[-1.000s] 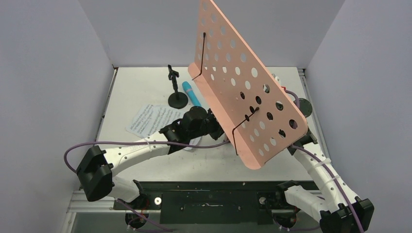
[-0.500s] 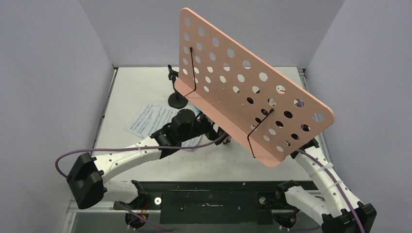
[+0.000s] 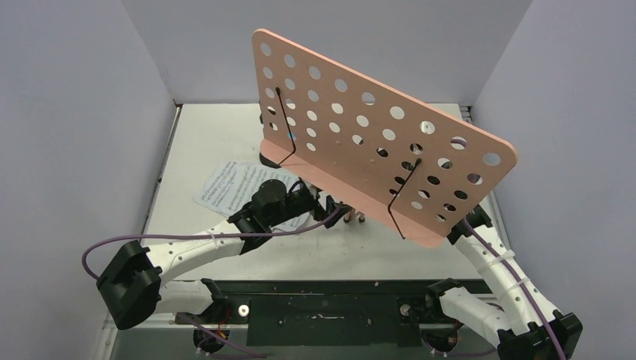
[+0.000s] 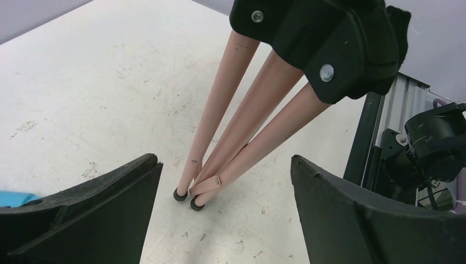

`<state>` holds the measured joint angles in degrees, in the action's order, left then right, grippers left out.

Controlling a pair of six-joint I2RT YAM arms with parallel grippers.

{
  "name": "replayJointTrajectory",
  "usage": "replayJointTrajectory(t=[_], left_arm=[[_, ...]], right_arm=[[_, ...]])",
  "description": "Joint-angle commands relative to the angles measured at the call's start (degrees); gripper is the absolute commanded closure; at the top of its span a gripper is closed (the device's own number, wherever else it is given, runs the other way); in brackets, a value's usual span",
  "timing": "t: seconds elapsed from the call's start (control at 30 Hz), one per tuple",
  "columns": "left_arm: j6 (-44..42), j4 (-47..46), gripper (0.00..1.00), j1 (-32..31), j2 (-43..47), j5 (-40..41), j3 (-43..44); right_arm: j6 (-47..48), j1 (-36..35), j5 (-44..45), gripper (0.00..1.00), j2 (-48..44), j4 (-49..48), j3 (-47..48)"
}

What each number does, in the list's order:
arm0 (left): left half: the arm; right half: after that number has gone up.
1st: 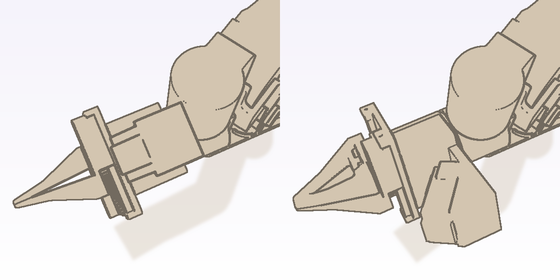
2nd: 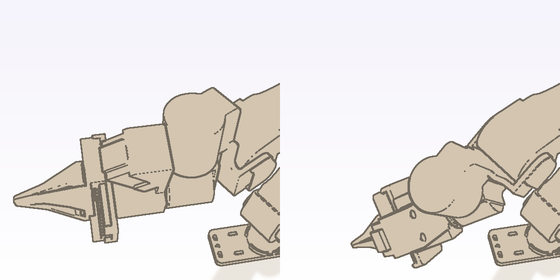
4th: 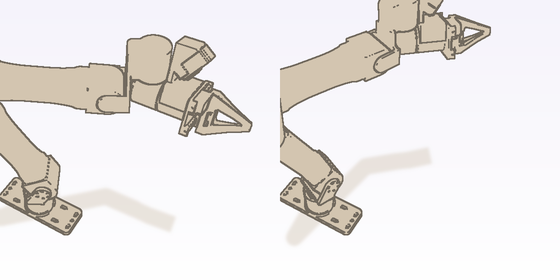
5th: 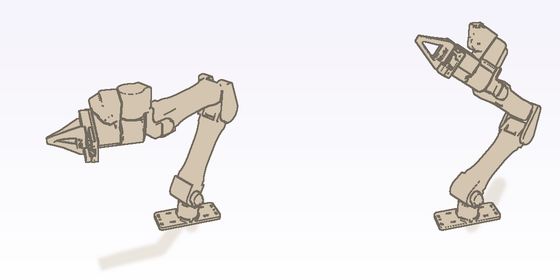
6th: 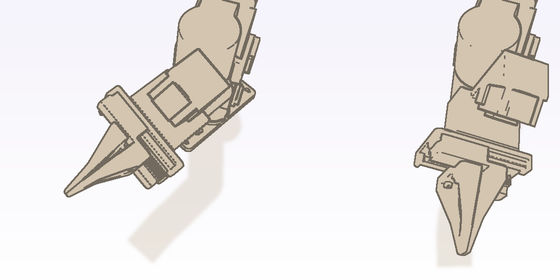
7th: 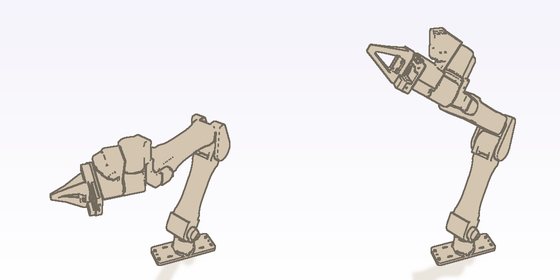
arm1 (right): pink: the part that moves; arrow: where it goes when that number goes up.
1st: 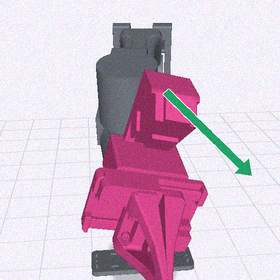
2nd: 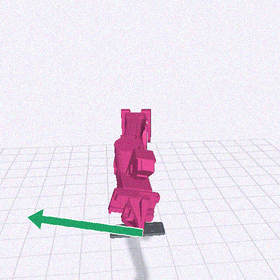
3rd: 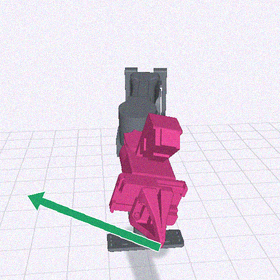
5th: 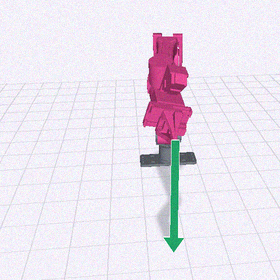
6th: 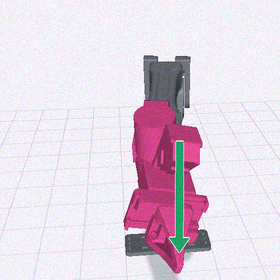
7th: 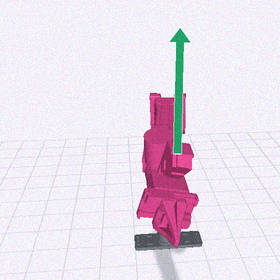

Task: Set up the instrument practice props

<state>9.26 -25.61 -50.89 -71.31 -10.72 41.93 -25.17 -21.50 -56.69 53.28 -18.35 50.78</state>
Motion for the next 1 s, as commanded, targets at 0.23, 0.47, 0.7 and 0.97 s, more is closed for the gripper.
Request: replayJointTrajectory(t=[0.23,0.47,0.7,0.97], left_arm=[[-2.06,-21.20,0.26,0.51,-2.40,4.51,-3.29],[-3.57,-26.74,0.27,-1.97,-6.35,9.20,-3.28],[-5.77,-29.28,0.34,-3.86,-8.44,14.25,-2.85],[-8.05,-31.76,0.28,-4.09,-13.08,14.69,-0.26]], right_arm=[[-6.56,1.87,16.98,0.95,-0.34,-1.36,1.77],[-7.46,1.72,22.98,0.95,-2.56,0.22,-0.08],[-6.04,1.76,25.24,0.95,-3.31,3.41,0.61],[-6.11,1.73,24.05,0.95,-3.52,2.52,0.45]])
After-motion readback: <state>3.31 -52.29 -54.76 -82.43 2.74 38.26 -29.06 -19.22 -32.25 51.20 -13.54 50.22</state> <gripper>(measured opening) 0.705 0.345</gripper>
